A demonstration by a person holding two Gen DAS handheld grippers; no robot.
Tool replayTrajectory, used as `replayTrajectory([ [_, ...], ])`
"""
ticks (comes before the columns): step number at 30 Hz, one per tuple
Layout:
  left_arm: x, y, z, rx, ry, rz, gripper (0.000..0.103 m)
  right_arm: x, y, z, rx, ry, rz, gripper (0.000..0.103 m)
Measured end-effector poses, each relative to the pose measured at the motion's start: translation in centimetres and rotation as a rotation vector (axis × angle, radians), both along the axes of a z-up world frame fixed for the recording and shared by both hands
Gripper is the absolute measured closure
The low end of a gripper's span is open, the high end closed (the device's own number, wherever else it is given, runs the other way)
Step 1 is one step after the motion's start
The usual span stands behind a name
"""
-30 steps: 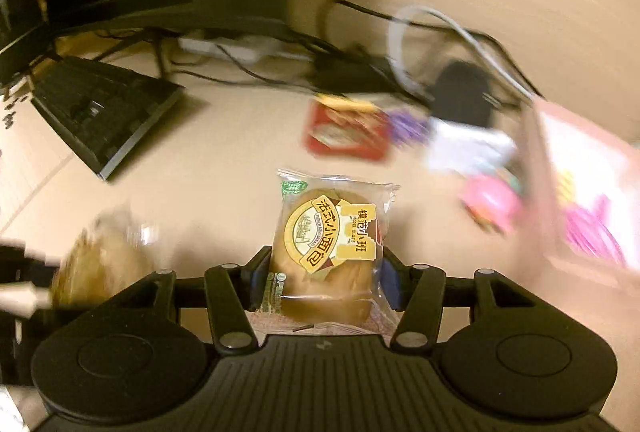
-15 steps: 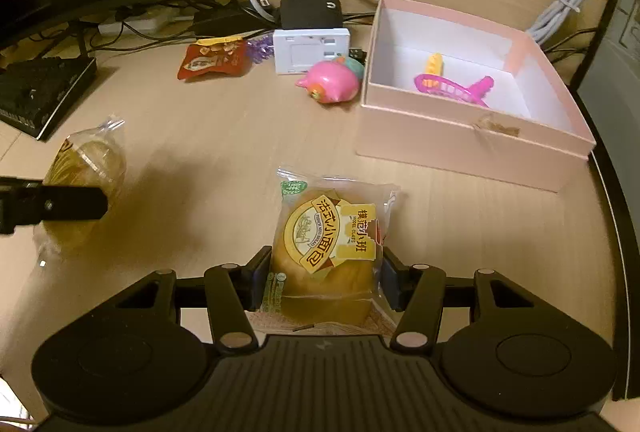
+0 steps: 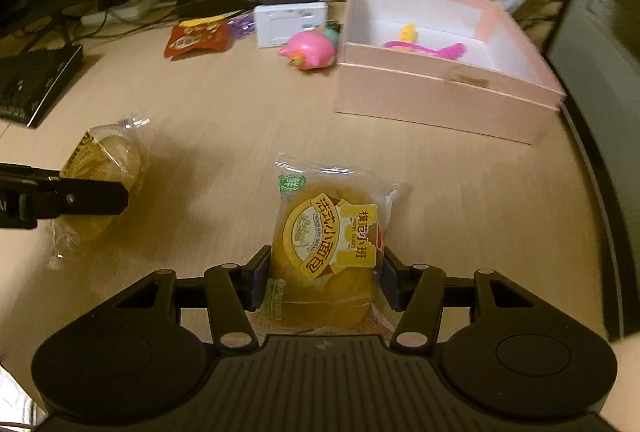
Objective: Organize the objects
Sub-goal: 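Place both buns into the pink box and open both grippers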
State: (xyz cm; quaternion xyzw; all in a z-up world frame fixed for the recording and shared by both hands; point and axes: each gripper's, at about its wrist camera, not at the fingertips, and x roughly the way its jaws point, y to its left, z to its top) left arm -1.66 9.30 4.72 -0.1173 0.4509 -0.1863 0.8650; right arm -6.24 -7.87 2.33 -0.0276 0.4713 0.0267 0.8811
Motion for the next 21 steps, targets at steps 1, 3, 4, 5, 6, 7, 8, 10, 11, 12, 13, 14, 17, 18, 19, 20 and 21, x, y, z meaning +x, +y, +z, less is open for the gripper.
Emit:
replayTrajectory([
  [1, 0.0, -0.5, 0.2, 0.017, -0.014, -0.022, 0.047, -0.4, -0.4, 0.4, 0.002, -0.007, -0.013, 0.049],
  [3, -0.1, -1.7, 0.4, 0.043, -0.035, -0.060, 0.047, -1.6, -1.3, 1.2, -0.003, -0.024, -0.036, 0.049],
  [4, -0.1, -2.4, 0.5, 0.042, -0.038, -0.082, 0.047, -2.4, -2.0, 1.7, -0.008, -0.035, -0.046, 0.049],
  [5, 0.0, -3.1, 0.6, 0.041, -0.036, -0.096, 0.047, -3.0, -2.7, 2.1, -0.011, -0.045, -0.051, 0.049],
  [6, 0.0, -3.6, 0.7, 0.043, -0.032, -0.096, 0.047, -3.7, -3.3, 2.5, -0.015, -0.056, -0.056, 0.049],
  [7, 0.1, -4.1, 0.9, 0.041, -0.028, -0.090, 0.047, -4.2, -4.0, 2.8, -0.020, -0.066, -0.062, 0.049],
  [8, 0.3, -4.7, 1.3, 0.035, -0.026, -0.082, 0.047, -4.8, -4.8, 3.2, -0.024, -0.078, -0.074, 0.049],
  [10, 1.0, -6.2, 2.4, 0.036, -0.039, -0.066, 0.047, -5.8, -6.2, 3.7, -0.017, -0.104, -0.091, 0.049],
  [11, 1.6, -7.2, 3.2, 0.050, -0.057, -0.061, 0.047, -6.3, -6.9, 4.0, -0.012, -0.119, -0.100, 0.049],
  [12, 2.2, -8.0, 3.8, 0.059, -0.076, -0.056, 0.047, -6.9, -7.5, 4.1, -0.009, -0.135, -0.108, 0.049],
  [13, 2.9, -8.9, 4.6, 0.067, -0.099, -0.049, 0.047, -7.4, -8.1, 4.1, -0.007, -0.153, -0.116, 0.049],
  [14, 3.7, -10.0, 5.3, 0.073, -0.121, -0.042, 0.047, -7.8, -8.5, 4.0, -0.005, -0.162, -0.122, 0.049],
  [17, 7.0, -13.2, 7.3, 0.094, -0.183, -0.022, 0.047, -8.5, -9.8, 3.6, 0.024, -0.171, -0.138, 0.049],
  [18, 8.4, -14.4, 7.9, 0.102, -0.203, -0.016, 0.047, -8.7, -10.1, 3.5, 0.033, -0.176, -0.139, 0.049],
  [19, 9.6, -15.4, 8.4, 0.111, -0.219, -0.011, 0.047, -8.9, -10.5, 3.5, 0.040, -0.182, -0.141, 0.049],
  [20, 10.9, -16.6, 8.9, 0.119, -0.234, -0.006, 0.047, -9.0, -10.9, 3.4, 0.048, -0.187, -0.145, 0.049],
  [21, 12.2, -17.6, 9.4, 0.124, -0.241, 0.000, 0.047, -9.1, -11.3, 3.4, 0.055, -0.190, -0.148, 0.049],
])
